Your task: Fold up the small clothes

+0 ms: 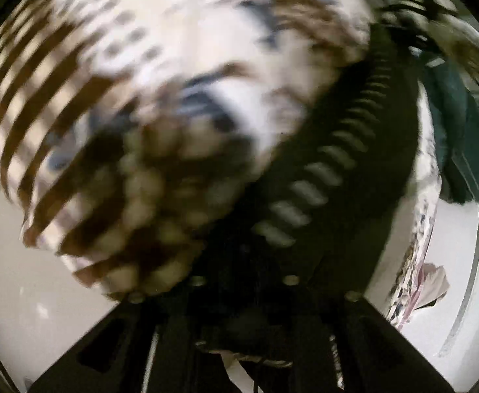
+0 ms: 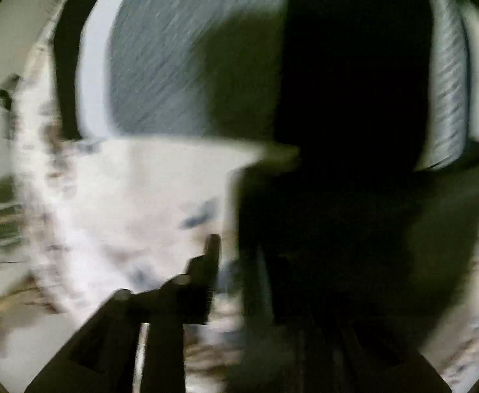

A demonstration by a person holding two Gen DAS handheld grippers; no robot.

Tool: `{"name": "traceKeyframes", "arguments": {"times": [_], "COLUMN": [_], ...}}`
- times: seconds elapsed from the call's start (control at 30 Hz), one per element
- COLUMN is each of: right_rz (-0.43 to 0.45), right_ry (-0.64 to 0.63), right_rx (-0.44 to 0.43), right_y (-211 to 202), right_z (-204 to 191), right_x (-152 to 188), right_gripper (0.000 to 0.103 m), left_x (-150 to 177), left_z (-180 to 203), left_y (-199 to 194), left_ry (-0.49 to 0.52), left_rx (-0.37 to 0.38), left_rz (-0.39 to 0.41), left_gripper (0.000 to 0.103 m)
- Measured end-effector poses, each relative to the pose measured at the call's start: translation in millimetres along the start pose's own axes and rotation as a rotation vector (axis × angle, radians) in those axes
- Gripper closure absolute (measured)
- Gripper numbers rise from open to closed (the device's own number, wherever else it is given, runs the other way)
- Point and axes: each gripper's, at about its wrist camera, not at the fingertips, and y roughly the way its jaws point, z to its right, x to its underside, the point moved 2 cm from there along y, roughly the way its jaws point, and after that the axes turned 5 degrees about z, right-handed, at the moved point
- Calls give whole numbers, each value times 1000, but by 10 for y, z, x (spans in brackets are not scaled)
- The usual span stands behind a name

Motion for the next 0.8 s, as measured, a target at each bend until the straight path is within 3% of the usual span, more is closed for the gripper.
{"name": "traceKeyframes", "arguments": {"times": [0.03, 0.1, 0.2, 0.23, 0.3, 0.4, 0.5, 0.63, 0.7, 0.8], "right_rz": [2, -9, -75, -122, -254, -353, -332, -290, -237, -145], "right_ry": [-6, -42, -48, -10, 88, 196, 219, 350, 340, 288], "right_rx": [-38, -58, 41, 37, -27, -200, -384, -671, -662, -532], "right_y": [-59, -122, -16, 114, 479, 867, 782, 338, 92, -286], "right_z": [14, 74, 367, 488, 623, 521, 408, 846, 1139, 1644], "right_x": [150, 486, 1323, 1639, 2229, 2813, 2962, 3076, 3180, 3439], "right_gripper": [57, 56, 55, 55, 55, 54, 51, 51, 51, 51], "left_x": [19, 68, 144, 161, 183, 170, 133, 104, 116, 138], "left_z": [-86, -210, -320, -335, -362, -349, -239, 2, 132, 368], "left_y": [-36, -108, -213, -239, -295, -330, -361, -309, -263, -172], "left_ry": [-13, -19, -36, -37, -37, -29, 11, 73, 93, 137], "left_rx": [17, -4, 7, 8, 3, -17, -55, -72, -72, -92], "left_rz": [3, 3, 0, 3, 10, 18, 32, 54, 56, 61], "left_gripper": [87, 68, 51, 50, 50, 50, 50, 50, 50, 50]}}
